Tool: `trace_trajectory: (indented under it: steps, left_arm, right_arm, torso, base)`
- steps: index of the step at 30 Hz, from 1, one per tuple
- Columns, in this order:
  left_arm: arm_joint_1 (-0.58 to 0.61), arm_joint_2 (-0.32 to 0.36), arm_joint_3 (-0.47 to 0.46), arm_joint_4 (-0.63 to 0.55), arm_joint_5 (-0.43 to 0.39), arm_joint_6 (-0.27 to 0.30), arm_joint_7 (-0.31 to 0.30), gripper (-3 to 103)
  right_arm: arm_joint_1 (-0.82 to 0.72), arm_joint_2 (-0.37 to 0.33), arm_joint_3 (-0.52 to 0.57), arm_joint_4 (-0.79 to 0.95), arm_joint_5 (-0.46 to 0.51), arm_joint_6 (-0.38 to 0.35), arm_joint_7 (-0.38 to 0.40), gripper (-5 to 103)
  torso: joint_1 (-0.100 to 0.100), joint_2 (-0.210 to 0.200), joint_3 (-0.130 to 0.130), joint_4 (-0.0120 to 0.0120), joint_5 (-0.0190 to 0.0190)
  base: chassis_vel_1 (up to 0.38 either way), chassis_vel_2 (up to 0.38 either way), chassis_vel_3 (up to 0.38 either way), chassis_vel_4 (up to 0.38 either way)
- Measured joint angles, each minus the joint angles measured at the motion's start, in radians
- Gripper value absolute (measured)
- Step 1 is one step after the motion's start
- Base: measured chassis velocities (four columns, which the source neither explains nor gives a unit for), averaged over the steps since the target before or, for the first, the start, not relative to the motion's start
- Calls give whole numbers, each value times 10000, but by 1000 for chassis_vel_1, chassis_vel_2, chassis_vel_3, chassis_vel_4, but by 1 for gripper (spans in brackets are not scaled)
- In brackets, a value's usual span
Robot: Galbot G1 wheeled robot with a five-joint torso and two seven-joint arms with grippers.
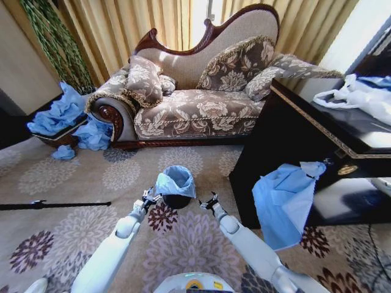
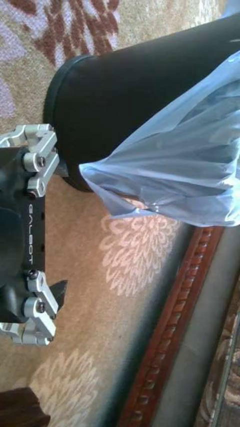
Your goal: Place a garbage bag over the trash bin.
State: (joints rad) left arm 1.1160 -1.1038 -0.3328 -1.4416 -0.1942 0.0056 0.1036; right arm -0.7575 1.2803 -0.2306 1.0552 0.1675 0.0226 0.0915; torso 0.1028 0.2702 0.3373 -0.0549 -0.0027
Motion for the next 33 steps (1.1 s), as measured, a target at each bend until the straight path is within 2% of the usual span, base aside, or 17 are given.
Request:
trace_trajectory:
  steps: [1, 4, 5, 7, 10, 12, 13, 15, 28, 33]
  left_arm:
    - [0, 0, 0, 0, 0, 0, 0, 52]
    - [36, -4, -6, -42, 66, -13, 84, 36]
    - [36, -4, -6, -42, 66, -13, 84, 36]
    - [35, -39, 4, -53, 104, -13, 151, 25]
    - [27, -66, 15, -57, 123, -13, 194, 19]
    - [1, -93, 27, -50, 128, -9, 221, 8]
    - [1, -93, 27, -50, 128, -9, 221, 8]
    - [-37, -119, 37, -12, 131, -2, 241, 2]
    - [439, -243, -53, -88, 662, 3, 316, 0]
    - [516, -402, -106, 256, 982, -26, 309, 0]
  right_arm:
    - [0, 0, 0, 0, 0, 0, 0, 100]
    - [18, 41, 3, -34, -26, 10, 4, 100]
    - [18, 41, 3, -34, -26, 10, 4, 100]
    - [24, 28, 6, -36, -33, 15, 5, 100]
    - [23, -7, 7, -35, -35, 15, 6, 100]
    - [18, -56, 16, -21, -35, 15, 6, 100]
    - [18, -56, 16, -21, -35, 15, 6, 100]
    - [18, -90, 23, 10, -34, 14, 6, 100]
    - [-85, -137, 80, 125, -27, 11, 11, 100]
    - [-179, -198, 101, 214, -30, 18, 9, 100]
  torso:
    - [0, 0, 0, 0, 0]
    - [0, 0, 0, -1, 0]
    - [0, 0, 0, -1, 0]
    - [0, 0, 0, -1, -1]
    - [0, 0, 0, 0, 1]
    - [0, 0, 0, -1, -1]
    - [0, 0, 0, -1, -1]
    - [0, 0, 0, -1, 0]
    - [-1, 0, 0, 1, 1]
    - [-1, 0, 0, 1, 1]
  base:
    - [0, 0, 0, 0]
    - [0, 0, 0, 0]
    - [0, 0, 0, 0]
    - [0, 0, 0, 0]
    - [0, 0, 0, 0]
    - [0, 0, 0, 0]
    - [0, 0, 0, 0]
    - [0, 0, 0, 0]
    - [0, 0, 0, 0]
    - [0, 0, 0, 0]
